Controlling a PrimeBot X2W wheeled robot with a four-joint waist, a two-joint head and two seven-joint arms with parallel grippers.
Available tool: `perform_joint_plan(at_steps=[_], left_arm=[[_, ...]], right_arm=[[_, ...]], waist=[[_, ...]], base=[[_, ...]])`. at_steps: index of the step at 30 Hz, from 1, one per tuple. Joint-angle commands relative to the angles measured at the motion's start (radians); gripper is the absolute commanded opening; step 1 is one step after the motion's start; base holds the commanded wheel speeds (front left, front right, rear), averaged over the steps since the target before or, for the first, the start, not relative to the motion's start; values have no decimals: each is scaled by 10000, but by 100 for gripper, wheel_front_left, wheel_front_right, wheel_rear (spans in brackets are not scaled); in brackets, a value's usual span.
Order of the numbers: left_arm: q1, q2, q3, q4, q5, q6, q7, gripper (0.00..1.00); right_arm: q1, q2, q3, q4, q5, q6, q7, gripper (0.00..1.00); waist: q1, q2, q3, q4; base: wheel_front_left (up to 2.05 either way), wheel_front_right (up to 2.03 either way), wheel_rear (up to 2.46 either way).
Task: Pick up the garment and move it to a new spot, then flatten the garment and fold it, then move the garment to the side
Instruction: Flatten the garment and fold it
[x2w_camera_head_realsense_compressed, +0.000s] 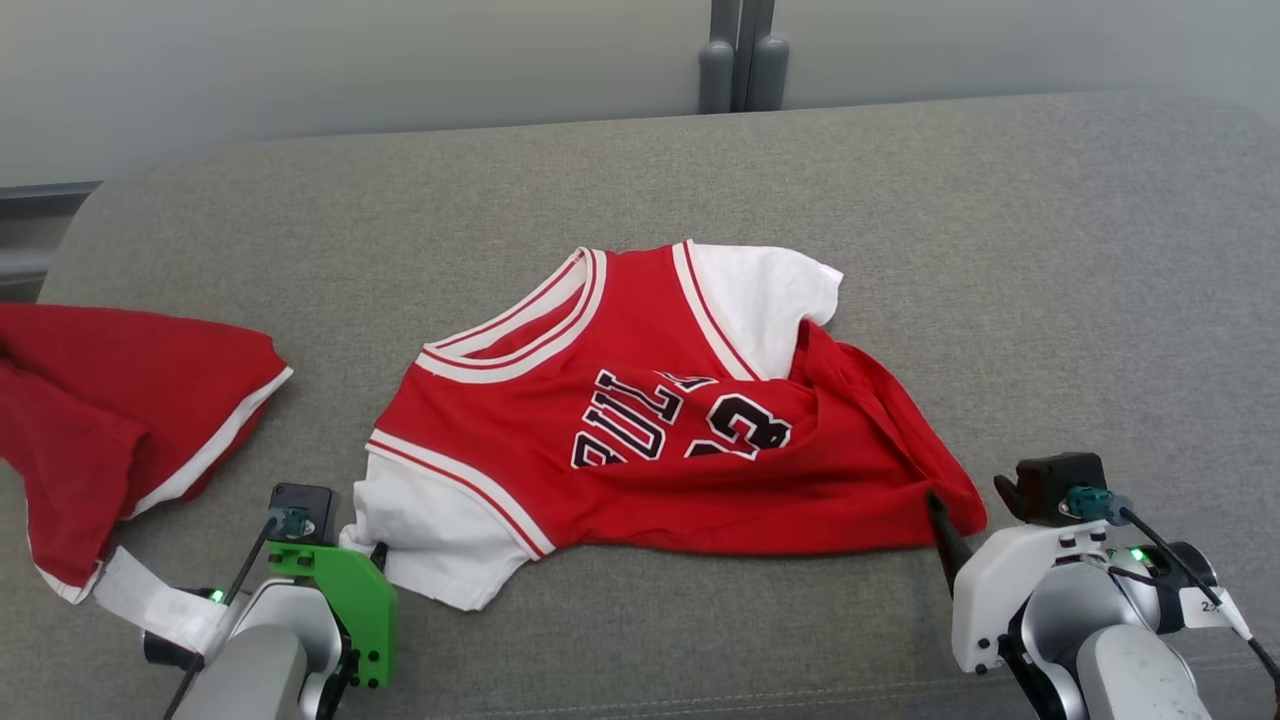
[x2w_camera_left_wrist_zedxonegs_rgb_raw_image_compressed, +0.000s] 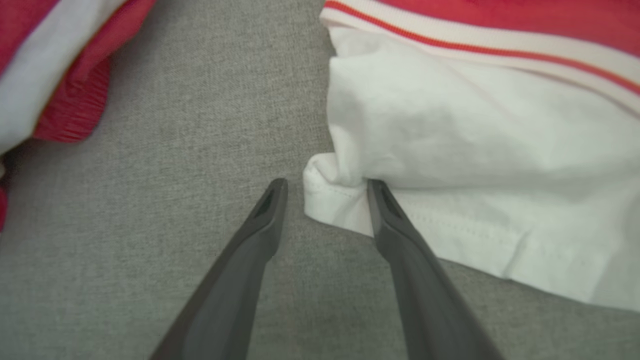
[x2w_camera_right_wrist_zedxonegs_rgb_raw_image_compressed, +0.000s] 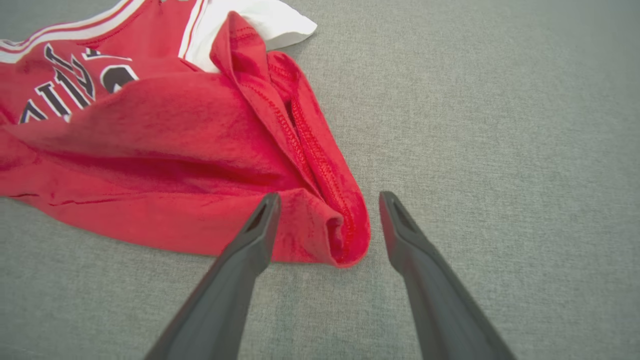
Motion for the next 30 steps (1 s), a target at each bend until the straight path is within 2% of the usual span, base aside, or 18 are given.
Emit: perform_joint_plan(at_steps=[1, 4, 9, 10, 11, 12, 13, 14, 19, 30], left_arm=[[-27, -128, -101, 210, 26, -69, 55, 75], [-93, -223, -153, 420, -21, -113, 35, 49], [-236, -318, -196, 699, -79, -163, -69, 38], [-269, -329, -200, 744, -94, -171, -112, 27], [-298, -337, -207, 793, -104, -181, -121, 0], [-329, -343, -209, 833, -118, -193, -149, 0], [-356, -345, -209, 871, -146, -202, -176, 0], [-388, -348, -218, 907, -159, -227, -197, 0], [-458, -418, -100, 968, -326, -227, -516, 0], [-1411, -477, 781, -62, -886, 328, -2351, 0]], right_arm=[[-69, -6, -43, 90, 24, -1, 108, 100], [35, -6, -25, 265, 80, -1, 293, 100], [107, -5, 78, 389, 94, -1, 398, 100], [101, -8, 83, 386, 93, -1, 367, 100], [94, -8, 90, 389, 98, -1, 351, 39], [92, -6, 98, 390, 92, -1, 337, 29], [87, -6, 100, 373, 84, -1, 309, 6], [87, -8, 90, 378, 95, -1, 301, 0], [34, -6, -16, 343, 27, -1, 177, 0], [-969, -3, -34, -348, 47, -1, -663, 0]], waist=[[-1, 0, 39, 70], [-1, 0, 45, 124], [-1, 0, 67, 164], [-1, 0, 74, 167], [-1, 0, 80, 170], [-1, 0, 80, 174], [-1, 0, 78, 175], [-1, 0, 78, 174], [-1, 0, 45, 175], [-1, 0, 76, 153]], base=[[0, 0, 0], [0, 0, 0], [0, 0, 0], [0, 0, 0], [0, 0, 0], [0, 0, 0], [0, 0, 0], [0, 0, 0], [0, 0, 0], [0, 0, 0]])
